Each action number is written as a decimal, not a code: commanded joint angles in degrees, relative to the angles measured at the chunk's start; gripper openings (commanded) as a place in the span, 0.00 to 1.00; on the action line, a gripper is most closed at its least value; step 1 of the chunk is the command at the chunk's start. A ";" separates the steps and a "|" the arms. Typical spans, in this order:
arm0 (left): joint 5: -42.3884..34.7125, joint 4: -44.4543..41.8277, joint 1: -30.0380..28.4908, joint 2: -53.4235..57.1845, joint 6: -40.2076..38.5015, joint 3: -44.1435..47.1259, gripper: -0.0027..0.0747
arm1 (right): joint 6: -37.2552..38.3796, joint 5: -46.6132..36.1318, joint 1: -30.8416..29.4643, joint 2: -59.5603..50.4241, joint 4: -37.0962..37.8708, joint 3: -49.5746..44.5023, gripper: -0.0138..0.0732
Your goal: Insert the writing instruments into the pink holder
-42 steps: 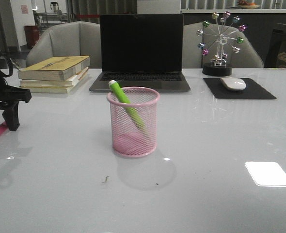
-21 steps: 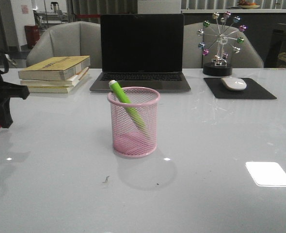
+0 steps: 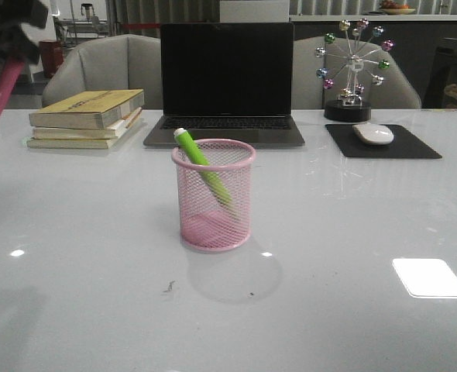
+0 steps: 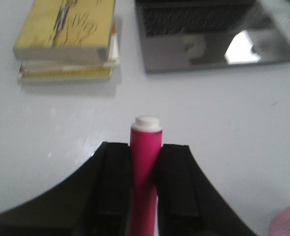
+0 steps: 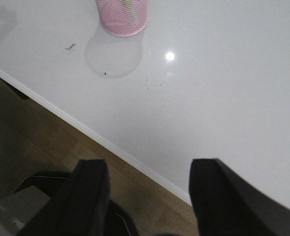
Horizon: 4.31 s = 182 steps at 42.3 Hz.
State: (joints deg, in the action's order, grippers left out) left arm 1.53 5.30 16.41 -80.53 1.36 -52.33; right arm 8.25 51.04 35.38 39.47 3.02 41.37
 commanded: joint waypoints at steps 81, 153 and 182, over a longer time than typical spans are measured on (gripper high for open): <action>-3.82 -0.87 26.49 10.81 5.91 3.18 0.58 | -0.17 -3.30 -0.25 -0.15 1.10 1.58 0.71; 37.40 -12.66 26.49 51.36 -8.04 17.56 0.15 | -0.27 -6.69 -0.25 -0.15 3.01 1.44 0.19; 28.12 -16.39 13.60 61.00 -7.94 23.49 0.15 | -0.27 -6.58 -0.25 -0.15 3.01 1.44 0.19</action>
State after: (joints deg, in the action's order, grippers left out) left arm 38.67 -10.24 34.44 -22.13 -6.18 -30.01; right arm 8.35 48.04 35.38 39.47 5.01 41.23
